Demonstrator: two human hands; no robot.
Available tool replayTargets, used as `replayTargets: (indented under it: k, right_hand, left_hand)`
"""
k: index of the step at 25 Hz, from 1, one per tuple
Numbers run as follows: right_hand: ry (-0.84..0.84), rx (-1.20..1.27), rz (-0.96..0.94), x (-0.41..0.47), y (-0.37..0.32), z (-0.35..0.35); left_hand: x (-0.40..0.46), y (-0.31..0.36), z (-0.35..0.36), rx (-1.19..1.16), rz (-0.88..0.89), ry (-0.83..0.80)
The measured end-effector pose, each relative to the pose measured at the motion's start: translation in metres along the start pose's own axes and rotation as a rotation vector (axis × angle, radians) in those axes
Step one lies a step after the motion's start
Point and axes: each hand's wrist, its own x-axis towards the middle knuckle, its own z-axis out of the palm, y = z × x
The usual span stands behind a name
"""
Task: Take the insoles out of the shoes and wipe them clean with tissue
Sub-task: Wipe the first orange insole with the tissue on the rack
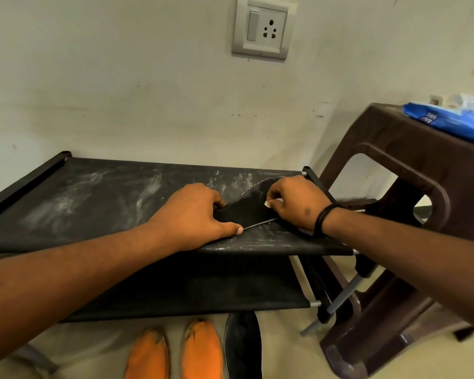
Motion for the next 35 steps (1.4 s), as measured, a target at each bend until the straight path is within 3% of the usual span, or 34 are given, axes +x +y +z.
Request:
replayTargets:
  k: [2,6,10,14,19,23,28,32,35]
  right_hand:
    - [0.001,-0.031,0.016,0.004,0.0,0.002]
    - [-0.046,0.037,-0.146,-0.004,-0.028,0.013]
    - [0.066,-0.084,0.078,0.023,-0.009,0.003]
    - [-0.017,0.05,-0.142,0.008,-0.04,0.021]
    - [0.082,-0.04,0.08,0.033,-0.016,0.006]
    - [-0.037,0.098,-0.21,0.013,-0.052,0.024]
    - [0.087,-0.029,0.084,0.04,-0.014,0.008]
    - [-0.028,0.113,-0.213,0.018,-0.055,0.03]
    - [0.034,-0.011,-0.066,0.035,-0.032,0.014]
  left_hand:
    - [-0.001,-0.001,0.0,0.006,0.001,-0.004]
    - [-0.001,-0.001,0.001,0.016,-0.001,0.015]
    - [-0.001,0.001,-0.001,0.017,-0.005,0.0]
    - [-0.002,-0.001,0.0,0.027,-0.011,0.004]
    - [0.0,-0.001,0.0,0.019,-0.009,-0.003]
    - [-0.001,-0.002,0.001,0.054,-0.015,0.012]
    - [0.002,-0.003,0.001,0.032,-0.011,-0.012]
    - [0.001,-0.005,0.002,0.039,-0.018,0.002]
    - [0.001,-0.003,0.0,0.024,-0.024,-0.018]
